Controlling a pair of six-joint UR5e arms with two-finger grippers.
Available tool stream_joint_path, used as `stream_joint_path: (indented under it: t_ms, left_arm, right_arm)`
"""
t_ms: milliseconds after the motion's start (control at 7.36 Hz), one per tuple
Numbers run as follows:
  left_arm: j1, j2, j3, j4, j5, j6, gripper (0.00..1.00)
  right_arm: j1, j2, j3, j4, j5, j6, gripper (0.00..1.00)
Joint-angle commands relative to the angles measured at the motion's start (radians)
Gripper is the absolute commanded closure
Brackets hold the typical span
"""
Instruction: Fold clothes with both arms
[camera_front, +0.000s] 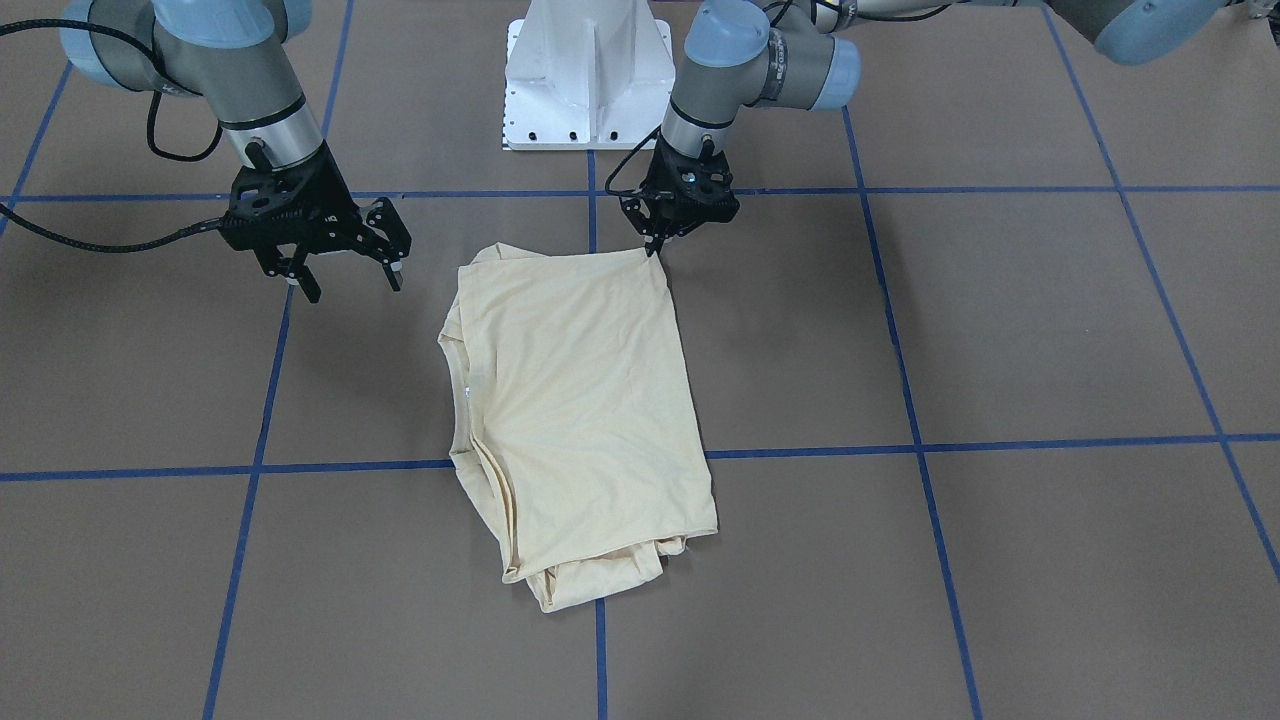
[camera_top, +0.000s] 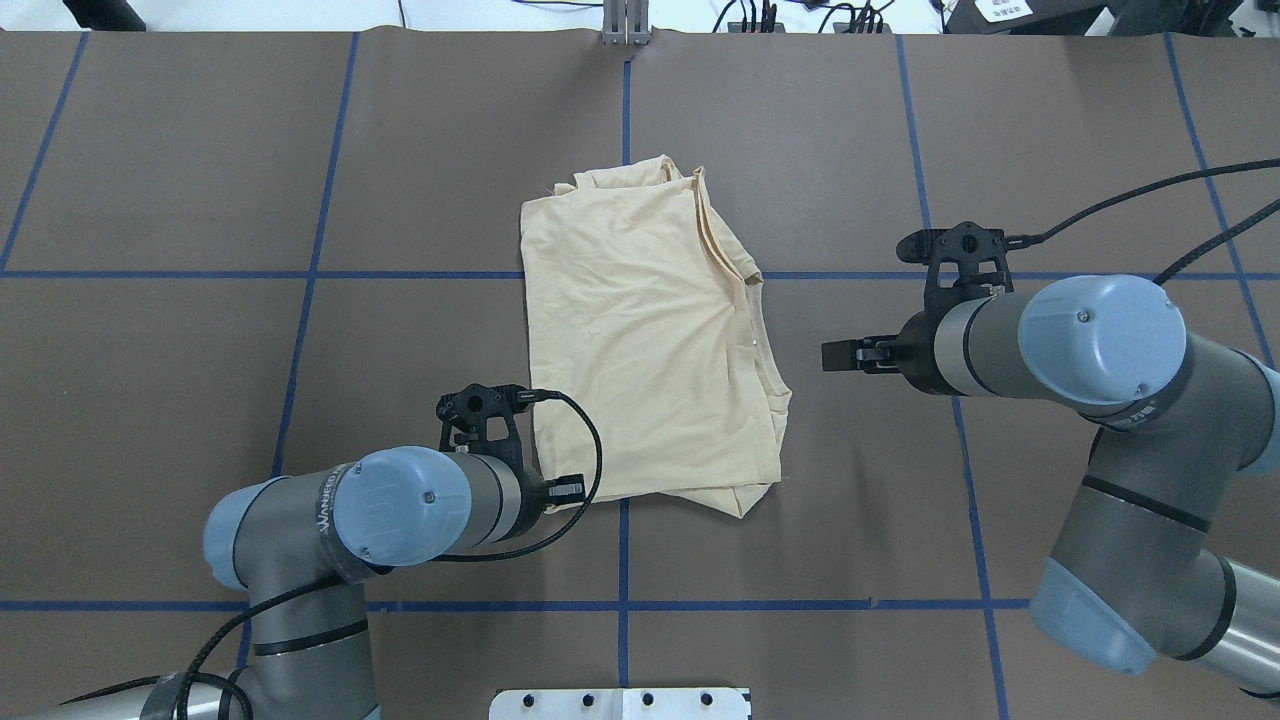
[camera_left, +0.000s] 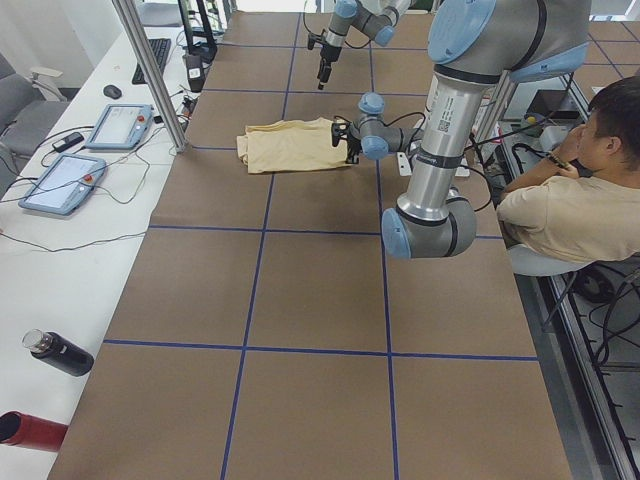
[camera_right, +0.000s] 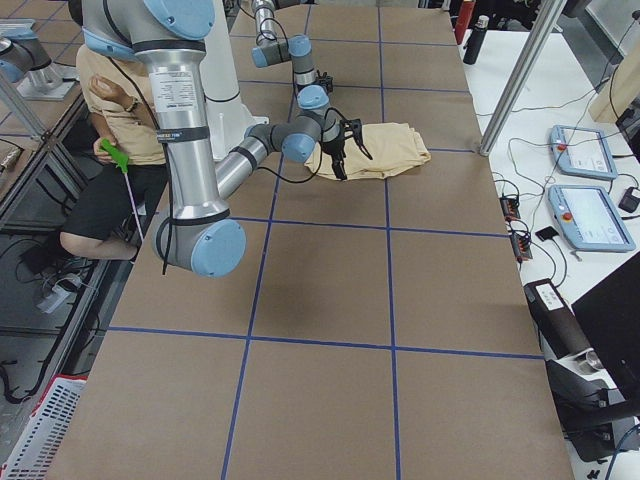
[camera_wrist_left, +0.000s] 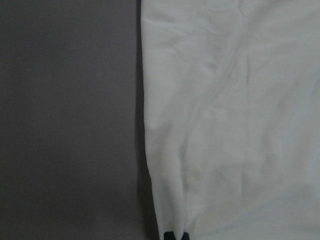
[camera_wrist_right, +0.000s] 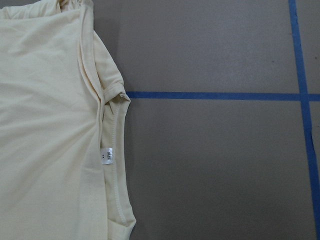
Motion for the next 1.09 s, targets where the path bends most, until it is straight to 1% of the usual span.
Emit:
stream_joint_path:
  t_ms: [0, 136, 272, 408, 544, 680, 816, 952]
  left_arm:
    - [0.000, 0.073, -0.118, 0.062, -0.002, 0.002, 1.00]
    - [0.003, 0.094, -0.137, 0.061, -0.002, 0.002, 1.00]
    - [0.008, 0.095, -0.137, 0.062, 0.000, 0.002, 1.00]
    - [0.009, 0.092, -0.137, 0.061, -0.002, 0.002, 1.00]
    - [0.011, 0.091, -0.137, 0.061, -0.002, 0.002, 1.00]
    - [0.011, 0.091, -0.137, 0.061, -0.002, 0.001, 1.00]
    - [0.011, 0.089, -0.137, 0.061, -0.002, 0.001, 1.00]
    - [0.012, 0.088, -0.137, 0.061, 0.000, 0.001, 1.00]
  right_arm:
    - [-0.109, 0.060, 0.007, -0.083, -0.089, 0.150, 0.00]
    - [-0.160, 0.141, 0.009, -0.192, -0.135, 0.199, 0.00]
    - [-0.215, 0.183, 0.007, -0.258, -0.181, 0.266, 0.00]
    - [-0.260, 0.183, 0.007, -0.260, -0.239, 0.291, 0.00]
    - [-0.309, 0.183, -0.002, -0.260, -0.278, 0.352, 0.01]
    - [-0.346, 0.183, -0.004, -0.260, -0.325, 0.418, 0.06]
    - [-0.373, 0.181, -0.005, -0.257, -0.361, 0.510, 0.17]
    - [-0.397, 0.183, -0.016, -0.254, -0.381, 0.591, 0.26]
